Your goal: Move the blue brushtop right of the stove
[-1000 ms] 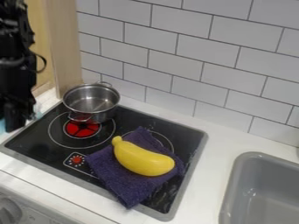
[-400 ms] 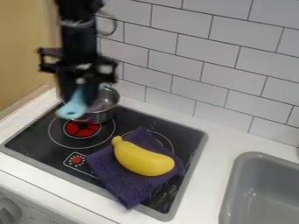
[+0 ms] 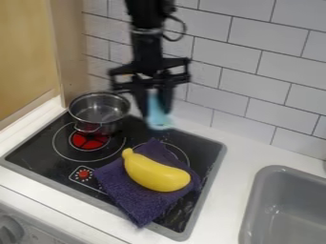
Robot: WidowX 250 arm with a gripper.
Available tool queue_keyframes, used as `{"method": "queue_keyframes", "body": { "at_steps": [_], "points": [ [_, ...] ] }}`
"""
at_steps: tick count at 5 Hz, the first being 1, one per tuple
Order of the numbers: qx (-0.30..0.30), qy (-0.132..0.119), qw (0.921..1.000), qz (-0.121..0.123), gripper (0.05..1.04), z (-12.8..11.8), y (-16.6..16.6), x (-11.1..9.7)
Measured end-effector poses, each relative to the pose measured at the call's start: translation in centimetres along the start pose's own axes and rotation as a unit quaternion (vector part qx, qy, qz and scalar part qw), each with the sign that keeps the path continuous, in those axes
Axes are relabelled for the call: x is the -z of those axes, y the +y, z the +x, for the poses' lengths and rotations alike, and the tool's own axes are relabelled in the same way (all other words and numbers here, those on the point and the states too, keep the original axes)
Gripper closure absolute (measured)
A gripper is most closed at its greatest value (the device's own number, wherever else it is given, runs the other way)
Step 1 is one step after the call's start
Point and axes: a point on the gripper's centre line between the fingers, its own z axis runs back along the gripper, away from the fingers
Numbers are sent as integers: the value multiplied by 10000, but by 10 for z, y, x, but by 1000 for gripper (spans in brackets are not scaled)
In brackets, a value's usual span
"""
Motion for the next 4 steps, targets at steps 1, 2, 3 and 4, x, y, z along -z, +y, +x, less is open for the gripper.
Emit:
{"method": "queue_keyframes", "body": {
  "at_steps": [1,2,3,4],
  "points": [
    [-1203,-53,9927,-52,764,3,-29,14],
    [-1746,-162,9845,77,764,12,-54,31],
    [-2063,-134,9783,151,765,20,-62,56],
    [-2309,-143,9726,218,765,21,-61,62]
  ]
}}
